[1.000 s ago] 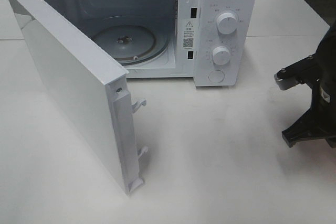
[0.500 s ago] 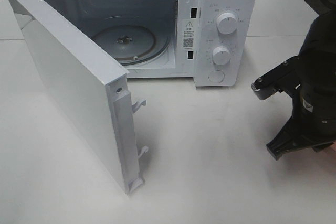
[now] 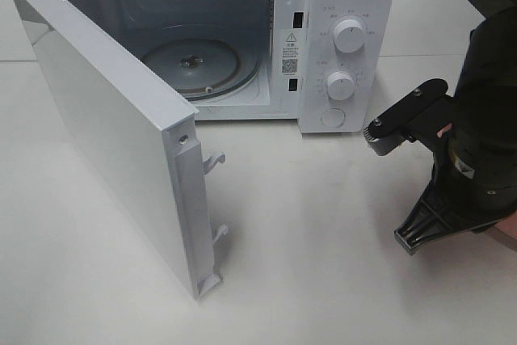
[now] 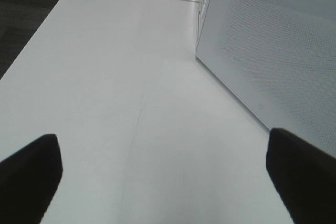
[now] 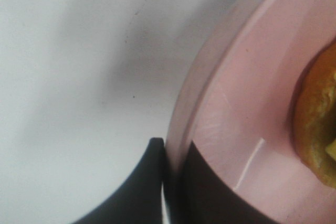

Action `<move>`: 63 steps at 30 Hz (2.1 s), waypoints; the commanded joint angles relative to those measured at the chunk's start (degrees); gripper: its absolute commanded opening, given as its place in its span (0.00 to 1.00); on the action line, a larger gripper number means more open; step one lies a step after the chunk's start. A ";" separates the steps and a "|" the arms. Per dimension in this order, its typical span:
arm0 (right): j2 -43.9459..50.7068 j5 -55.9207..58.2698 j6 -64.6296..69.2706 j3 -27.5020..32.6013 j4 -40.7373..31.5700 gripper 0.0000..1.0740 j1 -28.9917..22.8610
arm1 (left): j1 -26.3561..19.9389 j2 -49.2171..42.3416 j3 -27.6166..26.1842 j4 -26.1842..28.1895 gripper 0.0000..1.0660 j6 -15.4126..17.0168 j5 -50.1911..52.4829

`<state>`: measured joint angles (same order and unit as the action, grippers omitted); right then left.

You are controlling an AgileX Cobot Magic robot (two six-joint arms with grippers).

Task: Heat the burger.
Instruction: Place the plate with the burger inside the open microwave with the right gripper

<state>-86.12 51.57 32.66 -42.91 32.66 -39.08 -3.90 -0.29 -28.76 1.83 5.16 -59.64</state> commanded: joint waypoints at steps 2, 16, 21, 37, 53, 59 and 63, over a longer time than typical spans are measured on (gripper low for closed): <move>1.20 2.69 -0.46 1.38 3.21 0.00 -2.29 | -0.23 -1.26 0.17 0.23 0.92 0.06 0.52; 1.43 3.21 -0.46 2.41 3.67 0.00 -9.17 | -0.23 -1.26 0.17 0.23 0.92 0.06 0.52; 1.43 3.21 -0.52 2.41 4.58 0.00 -12.49 | -0.23 -1.26 0.17 0.23 0.92 0.06 0.52; 1.43 3.27 -4.53 2.41 6.30 0.00 -18.74 | -0.23 -1.26 0.17 0.23 0.92 0.06 0.52; 1.43 2.69 -8.94 2.41 9.40 0.00 -26.76 | -0.23 -1.26 0.17 0.23 0.92 0.06 0.52; 1.43 1.60 -11.06 2.41 9.97 0.00 -28.25 | -0.23 -1.26 0.17 0.23 0.92 0.06 0.52; 1.43 0.52 -12.09 2.41 11.12 0.00 -28.25 | -0.23 -1.26 0.17 0.23 0.92 0.06 0.52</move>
<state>-85.60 51.22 21.49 -40.91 39.02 -67.21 -3.90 -0.29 -28.76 1.83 5.16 -59.64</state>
